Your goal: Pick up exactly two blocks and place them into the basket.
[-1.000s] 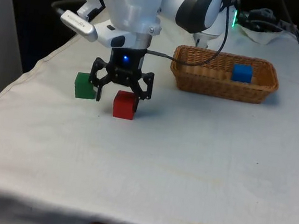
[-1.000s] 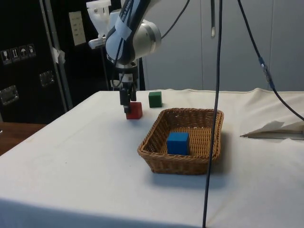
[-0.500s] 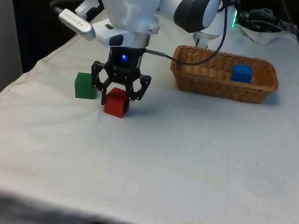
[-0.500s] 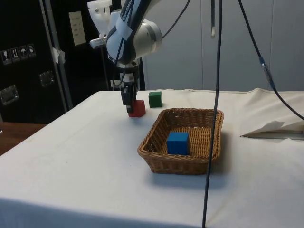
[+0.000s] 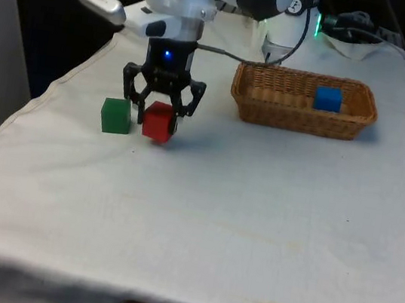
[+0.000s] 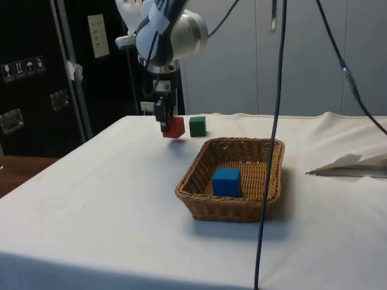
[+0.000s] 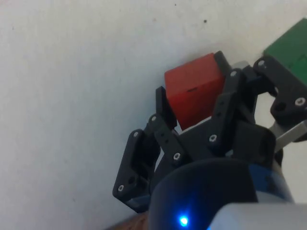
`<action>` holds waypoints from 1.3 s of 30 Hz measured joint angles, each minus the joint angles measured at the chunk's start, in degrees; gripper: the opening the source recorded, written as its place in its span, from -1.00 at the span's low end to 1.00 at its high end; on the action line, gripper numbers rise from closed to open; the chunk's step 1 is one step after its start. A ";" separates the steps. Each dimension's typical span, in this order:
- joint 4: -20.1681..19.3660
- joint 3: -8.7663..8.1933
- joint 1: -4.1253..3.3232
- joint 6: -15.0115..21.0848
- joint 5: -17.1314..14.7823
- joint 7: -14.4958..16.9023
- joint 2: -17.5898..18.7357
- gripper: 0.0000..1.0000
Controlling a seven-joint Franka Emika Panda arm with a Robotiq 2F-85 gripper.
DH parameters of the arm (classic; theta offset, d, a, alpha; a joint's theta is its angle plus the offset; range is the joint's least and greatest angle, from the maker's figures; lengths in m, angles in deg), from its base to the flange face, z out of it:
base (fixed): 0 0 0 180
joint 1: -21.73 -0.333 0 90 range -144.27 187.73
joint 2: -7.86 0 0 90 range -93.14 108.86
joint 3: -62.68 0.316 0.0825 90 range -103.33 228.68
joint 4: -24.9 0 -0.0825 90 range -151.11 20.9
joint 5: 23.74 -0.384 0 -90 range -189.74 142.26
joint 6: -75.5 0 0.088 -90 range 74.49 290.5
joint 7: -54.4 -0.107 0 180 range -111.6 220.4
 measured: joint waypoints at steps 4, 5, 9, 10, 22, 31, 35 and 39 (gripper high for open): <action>-1.09 -0.46 -0.34 -0.40 0.11 -0.06 -1.72 -0.82; -1.38 -0.57 -0.40 -0.46 0.11 -0.06 -2.23 -0.82; -2.29 -1.15 -0.80 -0.97 0.23 -0.06 -3.72 -0.82; -2.58 -1.32 -0.92 -1.26 0.29 -0.06 -4.30 -0.82; -8.77 -2.86 -1.78 -3.50 2.23 -0.34 -13.92 -0.82; -11.29 -3.55 -2.01 -5.96 4.07 -1.89 -19.71 -0.82; -12.83 -3.72 -2.01 -6.47 5.16 -2.46 -22.06 -0.82; -14.55 -3.78 -2.06 -6.59 6.19 -2.86 -24.29 -0.82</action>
